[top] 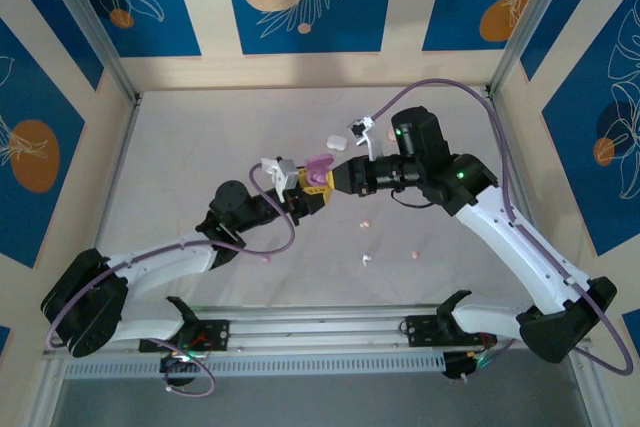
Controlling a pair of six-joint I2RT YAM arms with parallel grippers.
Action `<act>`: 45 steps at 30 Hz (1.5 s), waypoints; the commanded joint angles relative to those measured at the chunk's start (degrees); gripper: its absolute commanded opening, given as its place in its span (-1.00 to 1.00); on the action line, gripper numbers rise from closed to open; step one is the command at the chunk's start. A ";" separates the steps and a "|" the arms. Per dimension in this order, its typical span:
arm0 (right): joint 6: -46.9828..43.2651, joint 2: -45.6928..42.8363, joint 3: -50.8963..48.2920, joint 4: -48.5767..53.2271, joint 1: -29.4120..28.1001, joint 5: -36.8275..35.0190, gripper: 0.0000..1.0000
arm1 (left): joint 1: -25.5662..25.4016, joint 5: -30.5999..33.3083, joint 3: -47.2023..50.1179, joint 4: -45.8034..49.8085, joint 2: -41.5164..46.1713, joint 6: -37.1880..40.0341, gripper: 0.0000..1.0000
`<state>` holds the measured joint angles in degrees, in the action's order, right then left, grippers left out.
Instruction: Insert the wireless bluetooth earbuds into the charging case
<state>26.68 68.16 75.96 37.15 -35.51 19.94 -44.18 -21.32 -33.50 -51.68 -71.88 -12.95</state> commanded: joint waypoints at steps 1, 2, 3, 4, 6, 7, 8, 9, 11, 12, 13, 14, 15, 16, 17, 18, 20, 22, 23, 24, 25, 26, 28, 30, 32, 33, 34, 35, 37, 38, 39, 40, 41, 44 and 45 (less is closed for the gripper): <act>0.66 0.65 -0.32 0.91 -0.44 1.63 -0.57 | -0.73 0.60 -1.92 -3.29 -0.49 1.02 -0.35; 0.59 0.79 -0.32 0.91 -0.51 1.68 -0.57 | -0.73 0.58 -1.92 -3.34 -0.54 0.98 -0.35; 0.58 0.84 -0.34 0.87 -0.53 1.76 -0.57 | -0.68 0.58 -1.92 -3.34 -0.55 1.02 -0.35; 0.57 0.96 -0.29 0.82 -0.52 1.87 -0.57 | -0.68 0.58 -1.92 -3.33 -0.55 1.00 -0.35; 0.49 1.25 -0.27 0.91 -0.60 1.94 -0.57 | -0.73 0.58 -1.92 -3.34 -0.55 0.97 -0.35; 0.49 1.35 -0.28 0.91 -0.62 1.90 -0.57 | -0.72 0.58 -1.92 -3.34 -0.55 0.94 -0.35; 0.47 1.40 -0.27 0.91 -0.62 1.92 -0.57 | -0.69 0.58 -1.92 -3.34 -0.58 0.95 -0.35; 0.40 1.53 -0.28 0.99 -0.62 1.90 -0.57 | -0.69 0.58 -1.92 -3.34 -0.58 0.92 -0.35; 0.31 1.70 -0.29 0.99 -0.55 1.76 -0.57 | -0.71 0.50 -2.01 -3.34 -0.56 0.99 -0.35; 0.22 1.72 -0.22 1.00 -0.62 1.53 -0.57 | -0.68 0.41 -2.00 -3.38 -0.56 0.96 -0.35; 0.15 1.83 -0.21 0.96 -0.61 1.37 -0.57 | -0.68 0.32 -1.99 -3.42 -0.57 0.95 -0.35; 0.13 1.97 -0.22 1.00 -0.62 1.13 -0.57 | -0.68 0.15 -1.96 -3.50 -0.56 0.96 -0.35; 0.04 2.00 -0.18 0.94 -0.57 0.95 -0.57 | -0.67 -0.07 -1.97 -3.51 -0.55 0.93 -0.35; 0.04 2.10 -0.16 0.83 -0.62 0.75 -0.57 | -0.72 -0.27 -2.06 -3.49 -0.55 0.91 -0.35; 0.04 2.07 -0.15 0.65 -0.62 0.59 -0.57 | -0.72 -0.45 -2.10 -3.47 -0.48 0.96 -0.35; 0.05 2.22 -0.06 0.49 -0.59 0.37 -0.57 | -0.65 -0.71 -2.09 -3.43 -0.52 0.96 -0.35; 0.04 2.16 -0.07 0.23 -0.62 0.18 -0.57 | -0.71 -1.13 -2.06 -3.34 -0.50 0.90 -0.34; 0.04 2.24 0.04 0.01 -0.59 -0.25 -0.57 | -0.65 -1.41 -2.09 -3.34 -0.48 0.85 -0.34; 0.04 2.33 0.13 0.03 -0.62 -0.50 -0.57 | -0.73 -1.61 -2.08 -3.29 -0.48 0.83 -0.35; -0.04 2.36 0.20 -0.01 -0.62 -0.69 -0.57 | -0.68 -1.77 -2.18 -3.25 -0.56 0.85 -0.35; -0.05 2.43 0.19 -0.06 -0.62 -0.83 -0.57 | -0.69 -1.92 -2.13 -3.25 -0.55 0.89 -0.35; -0.13 2.52 0.39 0.02 -0.62 -0.96 -0.57 | -0.70 -2.12 -2.17 -3.25 -0.59 0.76 -0.34; -0.27 2.68 0.49 -0.06 -0.62 -0.94 -0.57 | -0.67 -2.45 -2.28 -3.12 -0.65 0.75 -0.35; -0.38 2.89 0.67 -0.14 -0.62 -0.95 -0.57 | -0.73 -2.63 -2.43 -2.99 -0.64 0.80 -0.35; -0.57 3.03 0.85 -0.23 -0.62 -0.71 -0.57 | -0.72 -2.64 -2.41 -2.90 -0.64 0.74 -0.35; -0.73 2.95 0.89 -0.23 -0.63 -0.68 -0.57 | -0.73 -2.69 -2.43 -2.90 -0.63 0.82 -0.35; -0.83 2.86 0.93 -0.23 -0.61 -0.75 -0.57 | -0.66 -2.76 -2.32 -2.90 -0.67 0.74 -0.35; -1.04 2.88 0.97 -0.08 -0.62 -1.02 -0.57 | -0.68 -2.72 -2.38 -2.81 -0.63 0.74 -0.35; -1.51 2.93 1.12 0.20 -0.62 -1.31 -0.56 | -0.72 -2.92 -2.45 -2.89 -0.72 0.82 -0.35; -1.69 2.82 1.20 0.29 -0.53 -1.62 -0.56 | -0.70 -3.02 -2.44 -2.94 -0.72 0.69 -0.35; -1.72 2.77 1.20 0.38 -0.52 -2.04 -0.56 | -0.72 -3.09 -2.42 -2.99 -0.73 0.72 -0.35; -1.72 2.78 1.20 0.33 -0.48 -2.14 -0.55 | -0.73 -3.12 -2.42 -2.95 -0.82 0.71 -0.35; -1.79 2.85 1.20 0.30 -0.44 -2.10 -0.55 | -0.68 -3.20 -2.45 -2.99 -0.83 0.73 -0.35; -1.97 2.68 1.53 0.47 -0.28 -2.26 -0.53 | -0.70 -3.28 -2.37 -2.99 -0.81 0.66 -0.35; -1.98 2.58 1.51 0.47 -0.20 -2.28 -0.52 | -0.73 -3.25 -2.41 -2.94 -0.75 0.73 -0.35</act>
<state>25.78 70.78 76.03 36.95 -35.66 18.17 -44.18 -22.90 -33.71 -51.81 -72.51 -12.97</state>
